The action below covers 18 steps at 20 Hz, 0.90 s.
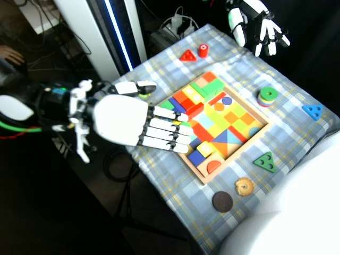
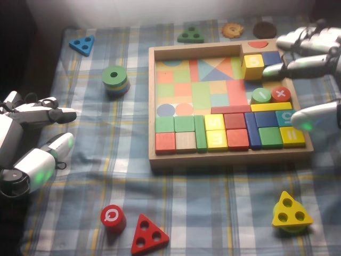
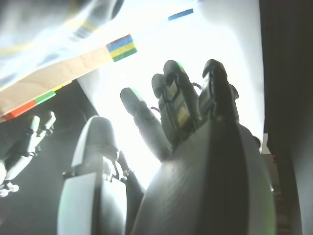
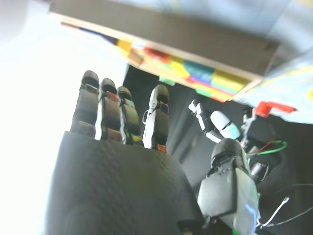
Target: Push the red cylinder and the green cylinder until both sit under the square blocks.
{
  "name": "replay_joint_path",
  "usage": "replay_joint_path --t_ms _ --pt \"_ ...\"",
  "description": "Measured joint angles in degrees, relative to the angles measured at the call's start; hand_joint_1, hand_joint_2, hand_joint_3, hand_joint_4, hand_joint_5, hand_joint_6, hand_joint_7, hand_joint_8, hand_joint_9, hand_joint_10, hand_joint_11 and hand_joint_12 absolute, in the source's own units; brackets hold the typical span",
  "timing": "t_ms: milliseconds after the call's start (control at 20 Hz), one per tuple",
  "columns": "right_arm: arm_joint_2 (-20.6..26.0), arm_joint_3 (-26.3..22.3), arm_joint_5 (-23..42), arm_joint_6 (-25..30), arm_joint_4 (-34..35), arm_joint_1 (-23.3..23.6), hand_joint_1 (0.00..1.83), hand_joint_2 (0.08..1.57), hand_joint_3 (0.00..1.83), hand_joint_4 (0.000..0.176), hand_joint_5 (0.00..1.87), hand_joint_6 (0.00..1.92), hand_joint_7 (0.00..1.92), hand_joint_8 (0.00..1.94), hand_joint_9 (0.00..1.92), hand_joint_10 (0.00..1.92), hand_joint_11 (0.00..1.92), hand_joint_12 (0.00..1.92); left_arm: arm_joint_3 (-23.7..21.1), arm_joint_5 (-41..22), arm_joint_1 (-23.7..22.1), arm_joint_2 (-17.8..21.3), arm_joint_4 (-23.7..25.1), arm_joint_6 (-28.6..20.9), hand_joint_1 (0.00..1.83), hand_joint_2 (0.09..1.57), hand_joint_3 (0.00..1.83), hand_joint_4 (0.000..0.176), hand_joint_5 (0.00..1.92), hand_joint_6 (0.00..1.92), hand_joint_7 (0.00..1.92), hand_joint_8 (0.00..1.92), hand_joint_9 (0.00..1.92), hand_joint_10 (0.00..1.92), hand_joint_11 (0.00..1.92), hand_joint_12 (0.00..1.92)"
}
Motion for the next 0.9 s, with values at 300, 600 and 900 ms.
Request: replay_joint_path --t_ms 300,600,900 --pt "2.9 -7.2 14.4 -11.8 18.6 -13.0 0.00 1.14 0.03 0.060 0.27 0.01 0.10 0.00 0.00 0.00 0.00 0.00 -0.5 -1.8 0.6 0.9 -0.5 -0.2 0.95 1.29 0.00 0.000 0.95 0.01 0.58 0.01 0.48 0.02 0.00 0.00" --pt "1.7 -10.7 35.0 -12.5 39.0 -29.8 0.00 1.24 0.03 0.031 0.28 0.00 0.14 0.01 0.02 0.01 0.00 0.00 -1.2 -3.1 0.6 1.2 -0.4 -0.2 0.89 1.30 0.00 0.000 0.90 0.00 0.55 0.00 0.44 0.00 0.00 0.00" --pt "-0.7 -13.6 45.2 -13.0 42.6 -33.0 0.00 1.30 0.00 0.000 0.33 0.01 0.29 0.01 0.25 0.04 0.23 0.11 -1.8 -4.5 0.7 1.2 -1.1 -0.2 0.86 1.31 0.00 0.000 0.83 0.00 0.54 0.01 0.43 0.00 0.00 0.00"
